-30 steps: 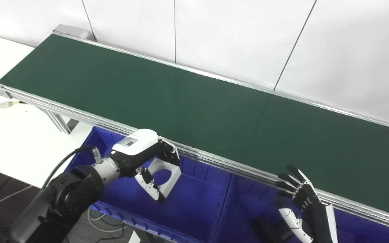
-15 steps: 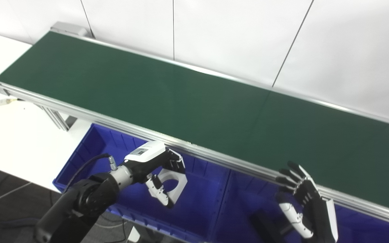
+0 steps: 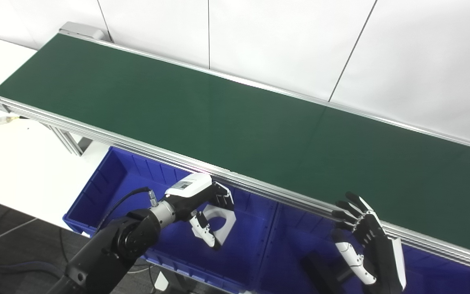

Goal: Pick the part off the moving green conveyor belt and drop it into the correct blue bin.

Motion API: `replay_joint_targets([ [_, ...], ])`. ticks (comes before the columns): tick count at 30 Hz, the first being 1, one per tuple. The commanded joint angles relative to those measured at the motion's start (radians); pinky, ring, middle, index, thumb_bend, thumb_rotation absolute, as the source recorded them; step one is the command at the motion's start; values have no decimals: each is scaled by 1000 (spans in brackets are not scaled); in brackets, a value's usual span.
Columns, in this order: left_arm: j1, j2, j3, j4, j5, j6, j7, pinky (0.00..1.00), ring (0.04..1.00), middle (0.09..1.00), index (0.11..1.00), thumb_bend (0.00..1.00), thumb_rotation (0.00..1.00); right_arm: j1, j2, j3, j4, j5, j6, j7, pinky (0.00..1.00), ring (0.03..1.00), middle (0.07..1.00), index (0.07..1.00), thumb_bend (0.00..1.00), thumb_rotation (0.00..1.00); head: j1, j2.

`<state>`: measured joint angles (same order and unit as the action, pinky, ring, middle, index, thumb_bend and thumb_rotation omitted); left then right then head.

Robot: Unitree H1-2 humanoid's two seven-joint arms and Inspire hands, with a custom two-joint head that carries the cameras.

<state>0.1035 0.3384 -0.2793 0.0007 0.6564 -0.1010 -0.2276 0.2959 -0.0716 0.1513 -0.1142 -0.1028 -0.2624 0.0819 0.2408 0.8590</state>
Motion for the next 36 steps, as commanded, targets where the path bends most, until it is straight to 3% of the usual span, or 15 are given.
replay_joint_targets([
  [1, -21, 4, -3, -14, 16, -15, 34, 624, 452, 468, 512, 503, 0, -11, 8, 0, -33, 4, -13, -2, 602, 700, 764, 839, 597, 533, 0, 1],
  [17, -71, -16, -33, 58, 23, 31, 37, 626, 449, 471, 513, 503, 0, -14, 11, 1, -27, -1, -20, -4, 598, 696, 761, 839, 608, 540, -10, -1],
  [33, -60, 7, -20, 0, -44, 37, 1, 662, 483, 484, 501, 504, 0, -16, 3, -2, -30, 6, -18, 1, 594, 699, 764, 842, 602, 534, -5, -2],
  [36, -55, 8, -11, -15, -81, 54, -22, 680, 627, 504, 493, 521, 0, -14, 3, -2, -30, 12, -18, 3, 600, 701, 767, 841, 597, 518, -5, -2],
])
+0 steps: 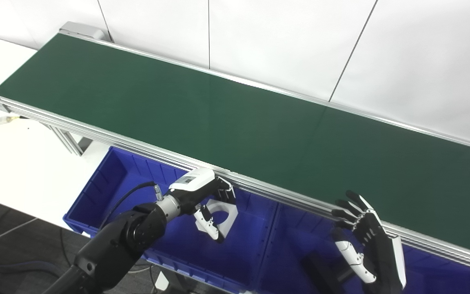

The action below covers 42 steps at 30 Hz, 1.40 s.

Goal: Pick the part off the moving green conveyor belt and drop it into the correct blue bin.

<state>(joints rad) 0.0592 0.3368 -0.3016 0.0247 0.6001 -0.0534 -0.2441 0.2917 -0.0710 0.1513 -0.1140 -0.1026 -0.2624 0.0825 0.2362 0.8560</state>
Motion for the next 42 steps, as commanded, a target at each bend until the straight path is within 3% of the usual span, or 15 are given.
replay_joint_targets([
  [1, -12, 13, 11, -45, -30, 14, -16, 683, 636, 506, 491, 522, 0, -11, 2, -2, -29, 9, -20, 1, 600, 701, 767, 841, 597, 518, -1, 1],
  [2, -12, 15, 11, -49, -32, 19, -24, 704, 666, 605, 495, 522, 41, -11, 2, -2, -28, 8, -21, 1, 599, 700, 766, 841, 600, 523, -1, 1],
  [3, -14, 23, 5, -60, -28, 28, -41, 712, 675, 638, 496, 522, 55, -11, 2, -2, -27, 7, -21, 0, 599, 700, 766, 841, 601, 526, -1, 1],
  [4, -16, 29, 1, -67, -25, 35, -54, 744, 713, 688, 598, 692, 140, -11, 1, -2, -27, 6, -21, 0, 600, 700, 765, 841, 607, 534, -1, 1],
  [6, -18, 38, -4, -78, -19, 40, -70, 789, 755, 739, 690, 844, 227, -11, 1, -2, -27, 6, -22, 1, 600, 699, 765, 841, 607, 536, -1, 1],
  [11, -20, 64, -11, -111, -29, 70, -131, 919, 817, 802, 768, 973, 355, -10, 3, -2, -31, -3, -19, -3, 600, 700, 766, 843, 604, 536, -2, 4],
  [19, -18, 77, -10, -158, -32, 116, -185, 978, 846, 827, 809, 1000, 371, -10, 4, -2, -28, 11, -19, 0, 599, 699, 765, 840, 612, 531, -2, 3],
  [28, -10, 80, -5, -196, -28, 130, -197, 985, 851, 833, 824, 1000, 389, -7, 3, -1, -32, 4, -19, -1, 603, 701, 765, 842, 610, 535, -4, 1],
  [34, 8, 76, 21, -238, -79, 108, -184, 957, 839, 814, 804, 1000, 406, -7, 5, 2, -27, 8, -27, 0, 595, 699, 764, 840, 603, 529, -38, -6],
  [39, 33, 59, 52, -331, -166, 164, -207, 838, 806, 798, 796, 1000, 359, -7, 7, 6, -18, 9, -32, 1, 591, 699, 761, 835, 617, 536, -63, -16],
  [42, 43, 47, 69, -352, -242, 163, -207, 687, 786, 795, 792, 1000, 434, -5, 7, 6, -14, 3, -36, -2, 586, 697, 764, 837, 619, 542, -76, -24],
])
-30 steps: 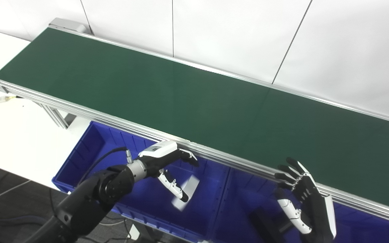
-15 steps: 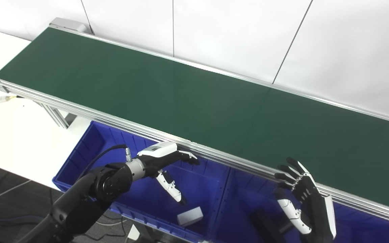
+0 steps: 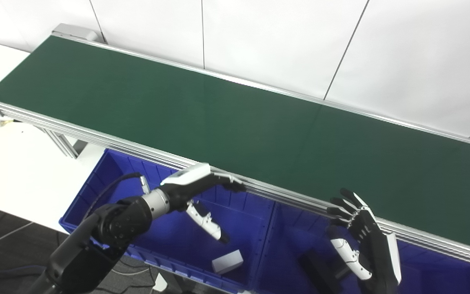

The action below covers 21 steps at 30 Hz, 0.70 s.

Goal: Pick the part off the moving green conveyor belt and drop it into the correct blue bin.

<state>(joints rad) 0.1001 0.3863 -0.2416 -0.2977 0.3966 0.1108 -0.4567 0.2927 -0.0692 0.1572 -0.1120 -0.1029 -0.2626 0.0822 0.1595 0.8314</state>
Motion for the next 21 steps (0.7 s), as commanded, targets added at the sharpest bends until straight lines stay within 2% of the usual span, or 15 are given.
replay_joint_targets([
  [1, 2, -4, 11, -33, -51, -3, 6, 666, 778, 794, 792, 1000, 466, -6, 5, 0, -17, 1, -34, -3, 587, 698, 766, 838, 617, 542, 0, 1],
  [4, 12, -31, 34, -35, -163, -40, 19, 685, 756, 769, 786, 1000, 493, 0, 4, 1, -17, 1, -33, -3, 591, 699, 766, 839, 619, 545, -22, -13],
  [7, 19, -52, 43, -28, -210, -68, 35, 691, 728, 739, 780, 1000, 538, 2, 5, 2, -11, -1, -40, -4, 587, 694, 764, 839, 616, 543, -34, -20],
  [11, 31, -109, 63, 22, -308, -151, 65, 699, 715, 748, 794, 1000, 628, 9, 7, 5, -6, -1, -41, -5, 591, 698, 764, 840, 611, 548, -83, -51],
  [15, 34, -151, 65, 96, -322, -267, 103, 680, 723, 761, 797, 975, 702, 16, 9, 8, 8, -5, -55, -9, 594, 698, 764, 840, 610, 551, -110, -73],
  [18, 36, -159, 64, 114, -317, -294, 114, 676, 725, 766, 796, 971, 732, 17, 10, 8, 13, -8, -61, -11, 593, 697, 764, 840, 610, 554, -110, -73],
  [19, 37, -176, 61, 134, -316, -311, 126, 686, 737, 776, 804, 964, 757, 22, 11, 10, 20, -13, -70, -14, 596, 703, 767, 842, 610, 558, -138, -94],
  [21, 39, -210, 53, 177, -314, -346, 149, 706, 756, 789, 814, 948, 798, 31, 13, 13, 31, -21, -86, -20, 604, 715, 771, 843, 602, 568, -152, -106],
])
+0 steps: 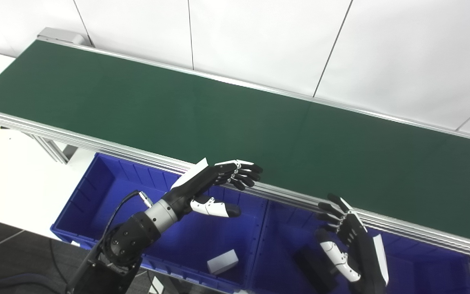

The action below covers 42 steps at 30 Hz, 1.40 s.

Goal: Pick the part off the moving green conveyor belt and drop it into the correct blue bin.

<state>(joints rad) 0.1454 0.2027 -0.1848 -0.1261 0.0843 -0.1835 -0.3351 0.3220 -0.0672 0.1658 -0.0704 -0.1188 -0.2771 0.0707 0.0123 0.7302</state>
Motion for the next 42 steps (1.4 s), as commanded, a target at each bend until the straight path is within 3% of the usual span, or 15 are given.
replay_joint_targets([
  [1, -6, -36, -7, 20, -1, -65, 35, 707, 758, 790, 815, 946, 801, 4, 11, 6, -8, -8, -76, -10, 604, 716, 772, 843, 601, 569, -5, -5],
  [8, 7, -106, -23, 104, -4, -126, 76, 716, 761, 790, 848, 910, 866, 24, 23, 10, 7, -15, -101, -24, 620, 721, 774, 843, 589, 580, -64, -37],
  [11, 5, -130, -22, 161, -15, -182, 89, 711, 754, 793, 850, 858, 869, 30, 30, 11, 15, -20, -112, -29, 615, 714, 769, 844, 586, 590, -82, -43],
  [12, 7, -137, -21, 184, -11, -205, 100, 711, 753, 793, 850, 851, 869, 34, 34, 13, 17, -23, -114, -33, 615, 713, 769, 844, 585, 591, -122, -54],
  [15, 11, -150, -19, 238, -15, -261, 115, 726, 747, 792, 839, 824, 895, 43, 46, 20, 23, -32, -117, -42, 617, 715, 773, 845, 574, 597, -154, -62],
  [19, 22, -159, -17, 288, -47, -283, 115, 729, 750, 789, 825, 809, 901, 46, 60, 29, 35, -43, -124, -54, 624, 718, 776, 843, 562, 591, -222, -73],
  [27, 32, -129, -13, 326, -91, -285, 88, 751, 766, 801, 831, 792, 881, 47, 88, 45, 58, -86, -128, -80, 641, 725, 786, 852, 559, 589, -309, -71],
  [29, 32, -119, 0, 328, -115, -285, 78, 746, 761, 799, 826, 775, 856, 42, 100, 54, 70, -95, -128, -86, 655, 733, 787, 851, 568, 600, -379, -60],
  [35, 35, -99, 26, 329, -154, -285, 52, 734, 762, 794, 810, 728, 823, 24, 126, 71, 96, -114, -113, -103, 662, 743, 786, 852, 605, 646, -431, -47],
  [42, 28, -87, 69, 341, -177, -286, 9, 728, 755, 784, 788, 718, 819, 4, 143, 83, 125, -144, -118, -125, 651, 739, 789, 853, 612, 671, -438, -46],
])
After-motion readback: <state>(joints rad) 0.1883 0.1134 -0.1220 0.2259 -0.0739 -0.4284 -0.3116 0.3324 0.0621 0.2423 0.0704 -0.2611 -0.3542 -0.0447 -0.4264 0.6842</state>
